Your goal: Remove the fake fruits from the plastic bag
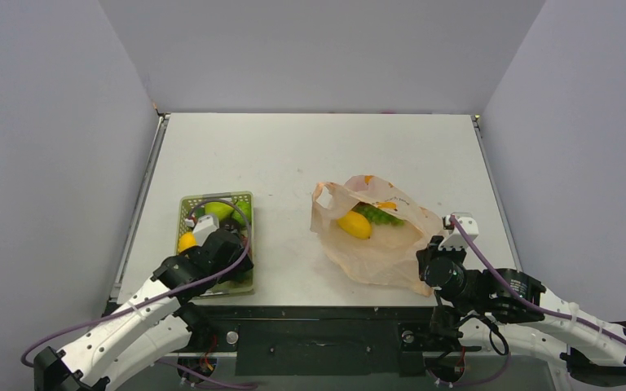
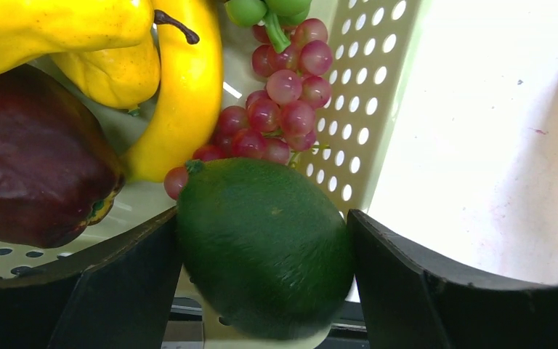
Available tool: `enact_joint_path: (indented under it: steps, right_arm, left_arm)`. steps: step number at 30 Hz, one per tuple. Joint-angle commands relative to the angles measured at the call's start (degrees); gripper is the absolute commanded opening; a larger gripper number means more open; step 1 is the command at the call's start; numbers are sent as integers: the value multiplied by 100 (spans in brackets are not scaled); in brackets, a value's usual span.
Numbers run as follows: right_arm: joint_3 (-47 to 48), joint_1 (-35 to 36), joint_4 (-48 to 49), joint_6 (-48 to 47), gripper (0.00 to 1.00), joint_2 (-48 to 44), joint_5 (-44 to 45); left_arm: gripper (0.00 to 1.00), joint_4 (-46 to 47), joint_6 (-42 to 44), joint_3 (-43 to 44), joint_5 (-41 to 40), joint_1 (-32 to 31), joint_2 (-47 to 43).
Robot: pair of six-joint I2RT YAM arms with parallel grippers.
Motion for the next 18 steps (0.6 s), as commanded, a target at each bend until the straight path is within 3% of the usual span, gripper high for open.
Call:
enact_joint_path:
  steps: [1, 8, 12, 14, 18]
  right_arm:
    - [-35, 47, 179, -72, 0, -52, 46]
    - [-39, 44, 202, -92, 0, -61, 21]
    - [-38, 47, 210, -103, 0, -80, 7]
    - [-46, 47, 220, -114, 0, -86, -3]
    - [-52, 47, 260, -160, 0, -59, -62]
  left_arm:
    - [77, 188, 7, 307, 137, 0, -193]
    - [78, -207, -84, 664, -76, 0, -146]
    - [78, -409, 78, 1310, -152, 2, -379]
    - [77, -185, 229, 1575, 54, -2, -585]
    - [71, 1164, 513, 1543, 1654, 0, -938]
